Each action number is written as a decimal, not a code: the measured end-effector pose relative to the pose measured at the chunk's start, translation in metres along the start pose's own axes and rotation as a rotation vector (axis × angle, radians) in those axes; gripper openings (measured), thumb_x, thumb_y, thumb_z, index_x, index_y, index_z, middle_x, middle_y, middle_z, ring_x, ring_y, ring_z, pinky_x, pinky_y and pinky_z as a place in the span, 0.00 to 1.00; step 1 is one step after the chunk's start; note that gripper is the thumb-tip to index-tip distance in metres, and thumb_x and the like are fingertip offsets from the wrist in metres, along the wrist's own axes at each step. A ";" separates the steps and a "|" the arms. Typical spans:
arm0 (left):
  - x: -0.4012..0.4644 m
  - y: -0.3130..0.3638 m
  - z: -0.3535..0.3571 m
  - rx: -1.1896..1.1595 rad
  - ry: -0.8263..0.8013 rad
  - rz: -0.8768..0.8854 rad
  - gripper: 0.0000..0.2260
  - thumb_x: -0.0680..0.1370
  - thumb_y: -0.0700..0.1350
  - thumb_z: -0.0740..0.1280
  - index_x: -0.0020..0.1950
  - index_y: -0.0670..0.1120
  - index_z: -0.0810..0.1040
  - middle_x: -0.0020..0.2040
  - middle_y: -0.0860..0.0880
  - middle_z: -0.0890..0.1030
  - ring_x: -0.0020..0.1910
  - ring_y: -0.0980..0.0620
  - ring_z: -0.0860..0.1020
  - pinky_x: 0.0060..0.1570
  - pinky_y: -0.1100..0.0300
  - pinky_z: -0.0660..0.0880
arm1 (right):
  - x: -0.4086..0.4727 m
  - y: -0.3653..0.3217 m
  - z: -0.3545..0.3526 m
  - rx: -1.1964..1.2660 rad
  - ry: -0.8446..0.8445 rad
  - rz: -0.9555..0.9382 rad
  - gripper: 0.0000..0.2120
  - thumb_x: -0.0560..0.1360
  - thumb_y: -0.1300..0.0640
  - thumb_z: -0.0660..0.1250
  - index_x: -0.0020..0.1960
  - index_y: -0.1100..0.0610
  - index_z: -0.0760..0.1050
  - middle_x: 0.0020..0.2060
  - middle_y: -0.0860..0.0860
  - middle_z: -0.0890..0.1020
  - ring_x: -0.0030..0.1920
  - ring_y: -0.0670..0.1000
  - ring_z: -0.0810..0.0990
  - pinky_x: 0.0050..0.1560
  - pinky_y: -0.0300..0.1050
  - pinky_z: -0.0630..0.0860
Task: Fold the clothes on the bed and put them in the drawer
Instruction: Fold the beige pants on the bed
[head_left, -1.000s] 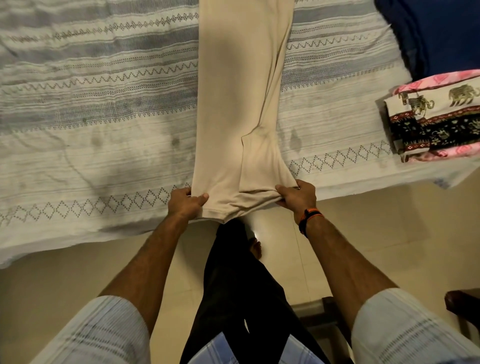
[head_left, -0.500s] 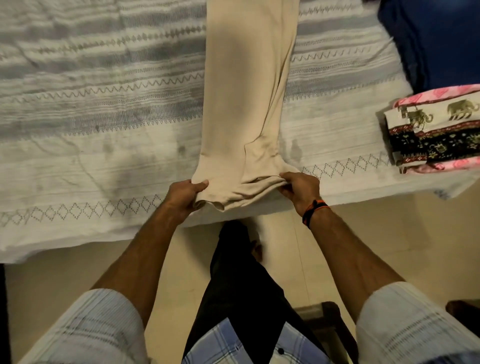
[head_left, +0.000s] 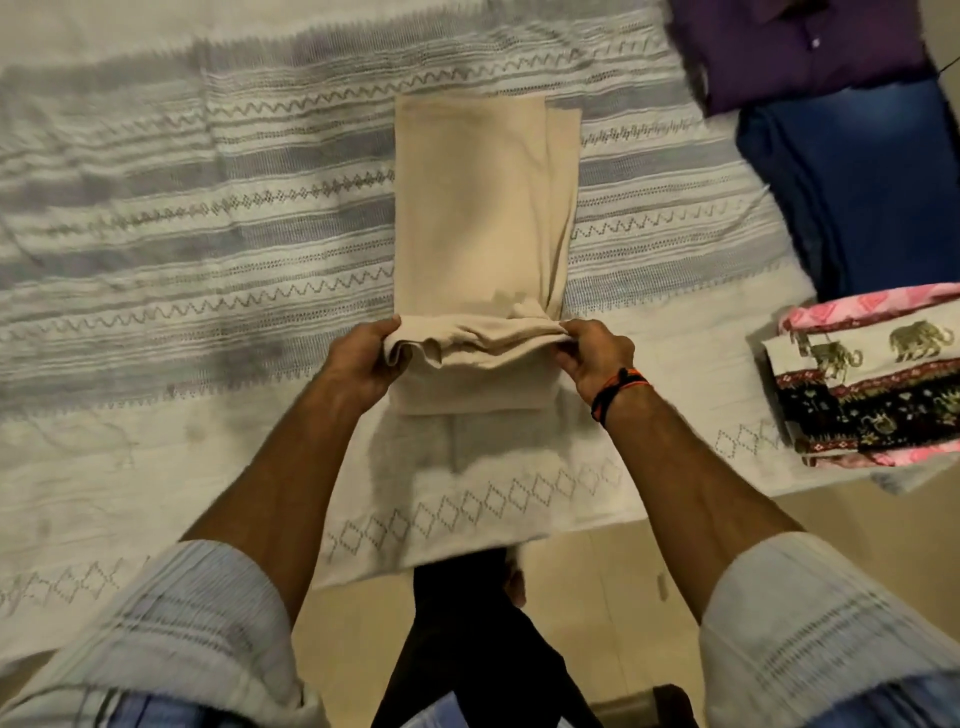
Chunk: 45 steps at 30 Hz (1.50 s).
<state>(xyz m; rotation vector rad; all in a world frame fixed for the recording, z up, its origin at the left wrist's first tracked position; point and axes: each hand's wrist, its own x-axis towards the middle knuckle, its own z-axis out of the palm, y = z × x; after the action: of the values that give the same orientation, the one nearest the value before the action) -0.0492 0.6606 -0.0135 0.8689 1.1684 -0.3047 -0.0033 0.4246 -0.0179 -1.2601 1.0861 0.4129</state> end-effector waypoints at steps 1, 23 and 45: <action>0.007 0.008 0.007 -0.053 -0.018 0.004 0.05 0.81 0.41 0.65 0.53 0.40 0.76 0.40 0.45 0.82 0.35 0.53 0.80 0.29 0.64 0.79 | 0.007 -0.006 0.008 0.029 0.005 0.002 0.07 0.72 0.68 0.70 0.50 0.66 0.77 0.42 0.58 0.80 0.42 0.53 0.81 0.30 0.41 0.80; 0.096 -0.001 0.056 1.909 -0.015 0.388 0.60 0.64 0.55 0.80 0.79 0.54 0.38 0.77 0.41 0.30 0.74 0.33 0.56 0.66 0.39 0.69 | 0.085 0.036 0.029 -1.513 -0.215 -0.713 0.50 0.68 0.42 0.75 0.80 0.52 0.51 0.80 0.56 0.49 0.75 0.61 0.56 0.72 0.57 0.59; 0.064 0.076 0.141 1.507 -0.084 0.625 0.23 0.72 0.51 0.75 0.64 0.47 0.76 0.62 0.44 0.77 0.60 0.46 0.77 0.64 0.46 0.71 | 0.052 -0.079 0.059 -0.825 -0.039 -0.544 0.20 0.73 0.60 0.73 0.63 0.61 0.74 0.56 0.56 0.81 0.48 0.50 0.79 0.52 0.39 0.72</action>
<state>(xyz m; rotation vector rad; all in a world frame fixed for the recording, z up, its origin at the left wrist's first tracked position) 0.1183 0.6207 -0.0203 2.4162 0.3531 -0.6969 0.1071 0.4375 -0.0215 -2.1880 0.4831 0.4767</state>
